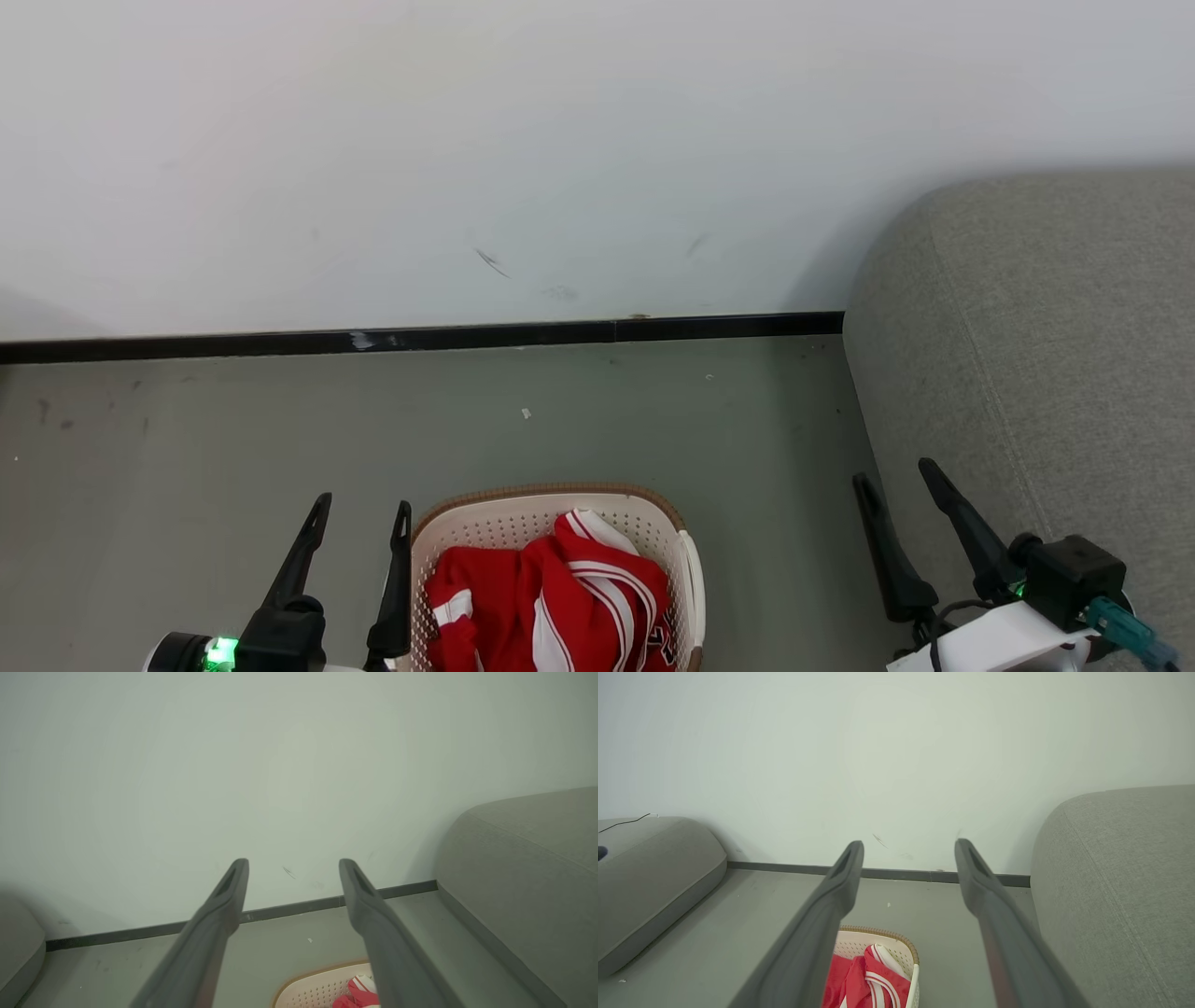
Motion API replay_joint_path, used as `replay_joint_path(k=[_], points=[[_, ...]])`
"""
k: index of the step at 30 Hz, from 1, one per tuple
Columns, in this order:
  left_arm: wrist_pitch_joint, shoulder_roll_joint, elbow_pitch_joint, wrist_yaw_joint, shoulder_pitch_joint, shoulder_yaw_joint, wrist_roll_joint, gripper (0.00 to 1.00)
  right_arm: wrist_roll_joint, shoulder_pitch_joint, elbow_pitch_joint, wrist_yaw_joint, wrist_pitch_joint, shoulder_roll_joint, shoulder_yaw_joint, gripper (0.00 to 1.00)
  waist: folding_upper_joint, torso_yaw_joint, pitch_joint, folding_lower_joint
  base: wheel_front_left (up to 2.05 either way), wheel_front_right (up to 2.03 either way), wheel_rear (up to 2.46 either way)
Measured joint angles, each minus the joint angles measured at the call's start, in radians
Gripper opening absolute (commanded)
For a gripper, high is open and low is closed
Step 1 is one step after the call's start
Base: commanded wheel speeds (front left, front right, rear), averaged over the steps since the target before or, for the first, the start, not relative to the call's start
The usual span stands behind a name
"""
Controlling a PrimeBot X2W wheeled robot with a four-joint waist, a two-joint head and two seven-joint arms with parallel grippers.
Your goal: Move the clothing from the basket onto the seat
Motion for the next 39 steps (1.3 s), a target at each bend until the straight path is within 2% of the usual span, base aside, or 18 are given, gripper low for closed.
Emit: replay_joint_path(k=[13, 25, 31, 39], points=[[0.000, 0.011, 0.100, -0.026, -0.056, -0.031, 0.026, 1.00, 0.001, 0.019, -0.080, 0.000, -0.002, 0.001, -0.071, 1.00, 0.0000, -0.005, 0.058, -0.0001, 0.00, 0.00, 0.00], [0.000, 0.011, 0.288, -0.053, -0.160, -0.083, 0.074, 1.00, -0.002, 0.035, -0.166, 0.000, -0.003, 0.002, -0.128, 1.00, 0.0000, -0.020, 0.156, -0.0001, 0.00, 0.00, 0.00], [0.000, 0.009, 0.363, -0.070, -0.211, -0.107, 0.088, 1.00, -0.007, 0.029, -0.210, 0.000, -0.003, 0.002, -0.142, 1.00, 0.0000, -0.028, 0.215, -0.0001, 0.00, 0.00, 0.00], [0.000, 0.006, 0.439, -0.071, -0.286, -0.119, 0.116, 1.00, -0.009, -0.013, -0.255, 0.000, -0.003, 0.002, -0.136, 1.00, 0.0000, -0.040, 0.293, -0.0001, 0.00, 0.00, 0.00]])
